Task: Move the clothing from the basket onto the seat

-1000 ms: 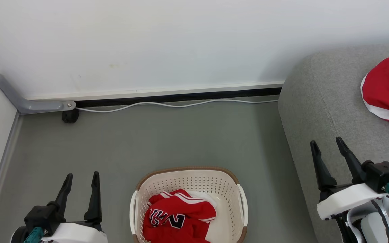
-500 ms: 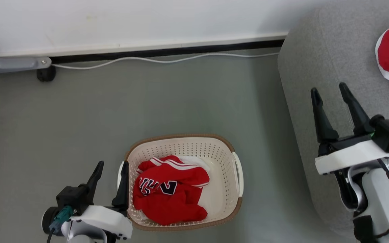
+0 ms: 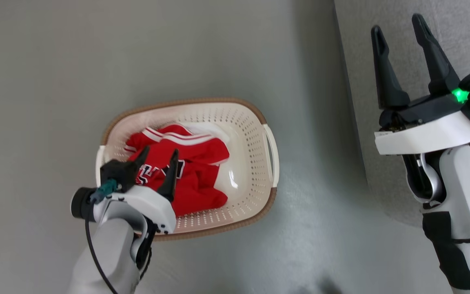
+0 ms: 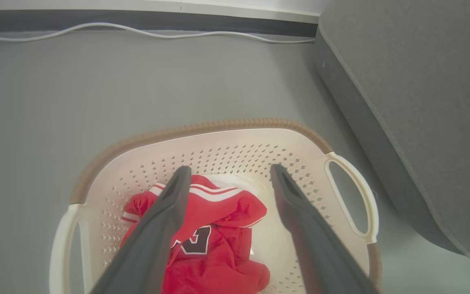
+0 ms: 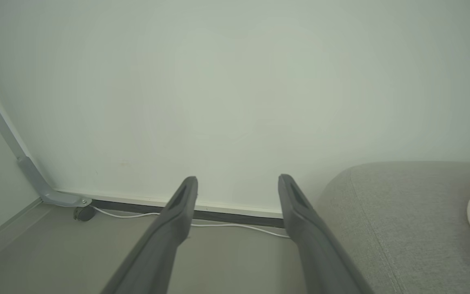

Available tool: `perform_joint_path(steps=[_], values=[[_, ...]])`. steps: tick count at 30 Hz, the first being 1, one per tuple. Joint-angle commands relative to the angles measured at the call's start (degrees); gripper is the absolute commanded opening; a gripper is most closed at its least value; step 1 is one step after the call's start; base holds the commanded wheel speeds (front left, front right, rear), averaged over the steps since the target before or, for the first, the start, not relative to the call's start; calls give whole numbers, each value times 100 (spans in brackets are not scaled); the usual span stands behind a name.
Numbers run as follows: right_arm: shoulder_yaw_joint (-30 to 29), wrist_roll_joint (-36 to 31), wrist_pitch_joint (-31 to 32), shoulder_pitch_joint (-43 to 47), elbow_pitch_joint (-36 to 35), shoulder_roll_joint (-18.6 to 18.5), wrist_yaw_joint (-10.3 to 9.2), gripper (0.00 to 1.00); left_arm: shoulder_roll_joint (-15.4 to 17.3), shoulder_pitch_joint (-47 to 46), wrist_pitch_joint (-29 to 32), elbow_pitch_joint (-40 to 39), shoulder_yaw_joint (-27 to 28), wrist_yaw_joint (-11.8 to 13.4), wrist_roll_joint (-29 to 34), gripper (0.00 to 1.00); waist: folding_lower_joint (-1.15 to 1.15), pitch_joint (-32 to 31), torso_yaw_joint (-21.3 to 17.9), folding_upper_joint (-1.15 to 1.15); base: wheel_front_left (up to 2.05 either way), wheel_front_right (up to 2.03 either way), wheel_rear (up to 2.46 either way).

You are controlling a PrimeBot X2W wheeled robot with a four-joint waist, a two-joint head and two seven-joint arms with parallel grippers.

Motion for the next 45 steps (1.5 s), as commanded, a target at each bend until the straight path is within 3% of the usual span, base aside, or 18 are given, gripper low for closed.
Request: perform_joint_path(steps=[1, 8, 17, 26, 42, 43, 44, 45], values=[[122, 2, -33, -82, -228, 40, 16, 100, 59, -249, -34, 148, 97, 61, 22, 100, 0, 530, -236, 0, 0, 0, 0], [155, -18, -33, -394, -533, 164, 16, 100, 133, -1314, -34, 1343, 89, 183, 383, 100, 0, 1322, -408, 0, 0, 0, 0], [115, -2, -33, -490, -659, 229, 16, 100, 417, -2125, 10, 2768, -185, 759, 871, 100, 0, 1678, -586, 0, 0, 0, 0], [117, 2, -33, -492, -635, 306, 16, 100, 405, -2403, 21, 3048, -315, 787, 906, 100, 0, 1731, -613, 0, 0, 0, 0], [-21, 44, -33, -514, -667, 344, 16, 100, 480, -2553, 752, 3186, -1114, 1102, 1520, 100, 0, 1796, -700, 0, 0, 0, 0], [-28, 43, -33, -516, -667, 348, 16, 100, 494, -2561, 810, 3187, -1169, 1105, 1562, 96, 0, 1794, -701, 0, 0, 0, 0], [-32, 37, -33, -517, -668, 352, 16, 100, 509, -2568, 847, 3189, -1216, 1113, 1596, 80, 0, 1790, -702, 0, 0, 0, 0], [-36, 36, -33, -519, -668, 357, 16, 100, 526, -2572, 876, 3190, -1248, 1115, 1616, 28, 0, 1785, -704, 0, 0, 0, 0]])
